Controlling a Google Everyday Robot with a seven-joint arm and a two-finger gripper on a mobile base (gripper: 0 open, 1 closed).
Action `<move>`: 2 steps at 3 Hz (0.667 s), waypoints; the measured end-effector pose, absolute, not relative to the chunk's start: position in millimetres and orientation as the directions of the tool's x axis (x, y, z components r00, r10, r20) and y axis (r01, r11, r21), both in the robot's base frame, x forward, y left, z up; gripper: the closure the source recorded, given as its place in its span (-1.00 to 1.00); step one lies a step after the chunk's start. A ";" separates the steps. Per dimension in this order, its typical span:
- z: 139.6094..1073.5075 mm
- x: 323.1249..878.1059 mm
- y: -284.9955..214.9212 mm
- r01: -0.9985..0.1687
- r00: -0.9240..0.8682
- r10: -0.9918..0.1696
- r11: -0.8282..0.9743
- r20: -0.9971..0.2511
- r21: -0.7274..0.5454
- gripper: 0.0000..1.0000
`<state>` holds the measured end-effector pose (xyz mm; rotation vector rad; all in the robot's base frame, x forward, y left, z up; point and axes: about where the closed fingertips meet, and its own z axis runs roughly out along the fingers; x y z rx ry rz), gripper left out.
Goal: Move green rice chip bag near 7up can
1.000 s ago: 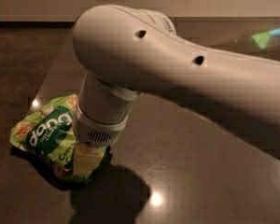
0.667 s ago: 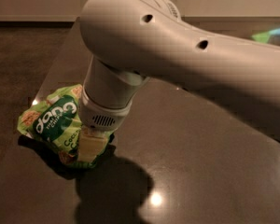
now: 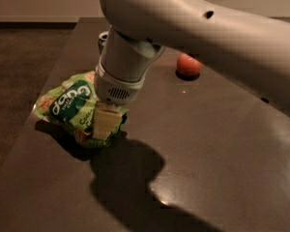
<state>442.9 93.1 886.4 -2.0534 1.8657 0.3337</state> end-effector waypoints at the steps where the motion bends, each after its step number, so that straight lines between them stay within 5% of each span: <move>1: 886.3 462.7 89.1 -0.994 0.091 -0.913 -0.060 -0.397 -0.091 1.00; 2: 885.6 478.2 85.5 -0.996 0.064 -0.913 -0.034 -0.404 -0.083 1.00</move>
Offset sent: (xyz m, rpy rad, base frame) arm 0.0571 -0.0131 -0.0027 0.0166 0.0276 -0.0778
